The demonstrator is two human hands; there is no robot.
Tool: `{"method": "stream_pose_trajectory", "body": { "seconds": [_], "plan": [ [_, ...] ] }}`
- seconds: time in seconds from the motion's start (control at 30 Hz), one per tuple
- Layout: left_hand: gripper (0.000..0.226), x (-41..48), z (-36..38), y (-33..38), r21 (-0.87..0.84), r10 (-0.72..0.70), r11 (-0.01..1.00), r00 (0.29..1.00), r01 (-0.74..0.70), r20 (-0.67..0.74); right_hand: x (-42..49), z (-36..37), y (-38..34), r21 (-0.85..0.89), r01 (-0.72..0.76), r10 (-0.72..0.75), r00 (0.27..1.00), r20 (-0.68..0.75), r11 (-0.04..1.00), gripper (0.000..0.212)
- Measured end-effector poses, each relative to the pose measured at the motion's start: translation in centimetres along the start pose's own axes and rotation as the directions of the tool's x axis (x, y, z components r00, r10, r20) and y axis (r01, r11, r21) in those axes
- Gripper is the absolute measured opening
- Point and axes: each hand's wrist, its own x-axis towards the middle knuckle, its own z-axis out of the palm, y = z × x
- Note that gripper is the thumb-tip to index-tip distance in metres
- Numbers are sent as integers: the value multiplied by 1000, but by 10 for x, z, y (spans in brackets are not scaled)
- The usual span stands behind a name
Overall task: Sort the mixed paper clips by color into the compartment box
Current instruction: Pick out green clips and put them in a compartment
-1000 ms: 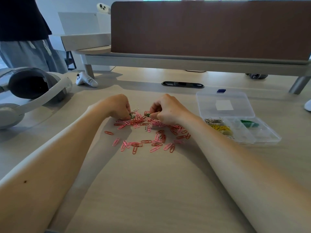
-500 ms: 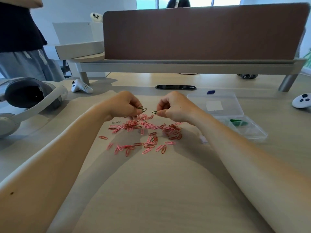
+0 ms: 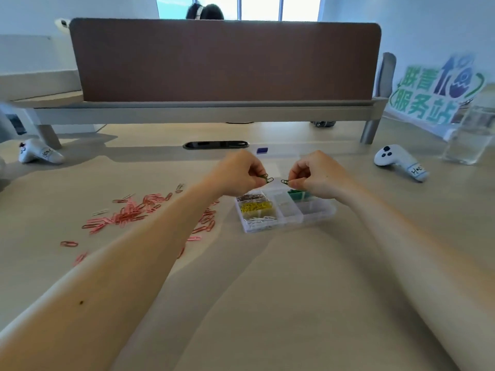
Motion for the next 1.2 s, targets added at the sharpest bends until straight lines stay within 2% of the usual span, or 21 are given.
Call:
{"method": "stream_pose_trajectory", "body": {
  "seconds": [0.1,0.3,0.5,0.63,0.93,1.07,1.2],
  "plan": [
    [11,17,14,14,30,32,999,999,-32,14,2,-6,23,8,-39,39,998,-41,999,6],
    [10,41,36,31,59,49,997,999,-50,24,7,-4,43,21,-58,59,996,-61,998,12],
    [13,54,47,40,124,55,990,997,-62,61,3,-4,53,63,-41,46,996,-81,997,8],
    [20,54,48,41,104,63,992,997,-67,43,0,-3,57,112,-50,61,994,-96,992,14],
    [16,47,40,34,85,86,992,995,-90,47,-6,-4,57,142,-59,71,994,-79,988,17],
    [14,40,35,31,56,92,994,993,-96,78,-7,-6,54,126,-60,64,998,-25,990,16],
    [13,30,19,23,59,103,993,994,-105,37,-6,-4,48,64,-64,67,997,-49,996,11]
  ]
}}
